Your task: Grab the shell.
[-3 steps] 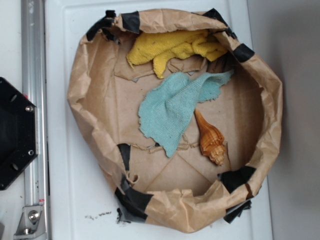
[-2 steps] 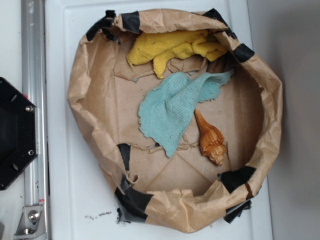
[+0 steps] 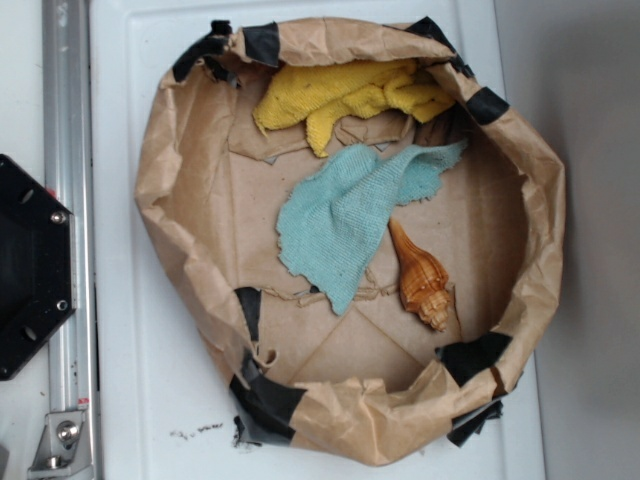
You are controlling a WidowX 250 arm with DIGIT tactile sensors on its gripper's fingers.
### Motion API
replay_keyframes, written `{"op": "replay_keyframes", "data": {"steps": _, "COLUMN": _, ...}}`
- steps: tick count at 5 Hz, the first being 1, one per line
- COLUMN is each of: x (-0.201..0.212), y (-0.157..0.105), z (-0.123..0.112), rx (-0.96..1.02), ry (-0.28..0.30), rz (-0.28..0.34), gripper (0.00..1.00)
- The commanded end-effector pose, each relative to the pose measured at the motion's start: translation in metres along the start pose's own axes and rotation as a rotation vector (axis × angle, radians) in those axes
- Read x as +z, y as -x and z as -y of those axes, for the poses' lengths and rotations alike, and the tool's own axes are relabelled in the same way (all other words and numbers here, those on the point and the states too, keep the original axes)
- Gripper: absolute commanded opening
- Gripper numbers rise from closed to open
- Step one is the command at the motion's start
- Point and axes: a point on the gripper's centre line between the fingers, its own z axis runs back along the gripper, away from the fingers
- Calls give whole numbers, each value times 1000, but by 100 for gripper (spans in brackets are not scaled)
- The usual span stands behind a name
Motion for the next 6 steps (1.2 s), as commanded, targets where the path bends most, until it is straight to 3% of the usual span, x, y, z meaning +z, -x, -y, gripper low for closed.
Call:
{"op": "replay_keyframes", "data": {"steps": 1, "x": 2, "y": -1, "z": 1, "rx": 1, "ry": 2, "rz": 9, "gripper": 100}}
{"op": "replay_keyframes", "data": {"steps": 2, "x": 2, "y": -1, "z": 1, "rx": 1, "ry": 2, "rz": 9, "gripper": 100}}
{"op": "replay_keyframes", "data": {"steps": 3, "x": -12, "y": -49, "z": 5, "rx": -131, "ry": 16, "rz": 111, "gripper": 100}}
{"op": "replay_keyframes", "data": {"steps": 4, "x": -33, "y": -90, "z": 1, "rx": -279, "ry": -16, "rz": 148, "gripper": 100}}
{"op": "replay_keyframes", "data": {"steps": 5, "x": -53, "y": -117, "z": 7, "rx": -534, "ry": -35, "rz": 103, "gripper": 100}}
{"op": "replay_keyframes", "data": {"steps": 6, "x": -88, "y": -134, "z": 1, "rx": -633, "ry": -27, "rz": 10, "gripper": 100}}
